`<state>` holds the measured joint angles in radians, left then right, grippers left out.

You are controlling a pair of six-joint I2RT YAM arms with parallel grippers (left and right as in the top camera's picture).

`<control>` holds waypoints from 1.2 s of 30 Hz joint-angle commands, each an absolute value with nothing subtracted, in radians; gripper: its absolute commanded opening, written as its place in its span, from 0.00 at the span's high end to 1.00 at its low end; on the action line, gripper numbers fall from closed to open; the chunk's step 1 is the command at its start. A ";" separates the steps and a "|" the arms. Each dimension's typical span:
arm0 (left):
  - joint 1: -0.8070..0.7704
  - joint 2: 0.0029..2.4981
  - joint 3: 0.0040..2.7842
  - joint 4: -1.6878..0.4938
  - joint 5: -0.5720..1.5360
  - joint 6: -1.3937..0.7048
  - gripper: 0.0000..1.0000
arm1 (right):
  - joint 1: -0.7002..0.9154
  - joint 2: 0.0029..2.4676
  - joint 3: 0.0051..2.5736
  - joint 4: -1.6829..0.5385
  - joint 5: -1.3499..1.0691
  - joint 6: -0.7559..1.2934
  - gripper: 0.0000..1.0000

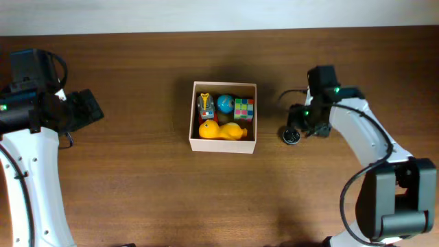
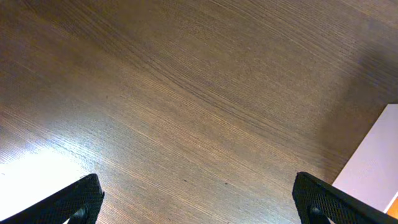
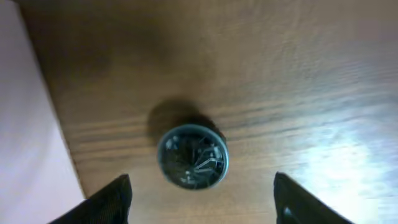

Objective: Pack container
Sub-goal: 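Lower the right gripper onto the black puck and grasp it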

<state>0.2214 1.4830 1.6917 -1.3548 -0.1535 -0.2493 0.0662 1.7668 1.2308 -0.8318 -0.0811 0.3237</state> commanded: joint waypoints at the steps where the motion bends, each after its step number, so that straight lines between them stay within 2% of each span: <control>1: 0.226 1.480 1.700 -1.356 -0.150 -0.233 0.01 | 0.068 1.765 1.153 -0.767 -0.102 0.358 0.33; 9: 0.225 1.480 1.700 -1.356 -0.150 -0.233 0.01 | 0.089 1.766 1.059 -0.625 -0.099 0.345 0.32; 24: 0.225 1.480 1.700 -1.356 -0.150 -0.233 0.01 | 0.120 1.839 1.047 -0.585 -0.067 0.346 0.33; 36: 0.225 1.480 1.700 -1.356 -0.150 -0.233 0.01 | 0.120 1.844 1.080 -0.586 -0.033 0.292 0.50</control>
<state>0.2214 1.4830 1.6917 -1.3548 -0.1528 -0.2493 0.1135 1.8233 1.0569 -0.5724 -0.0463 0.3237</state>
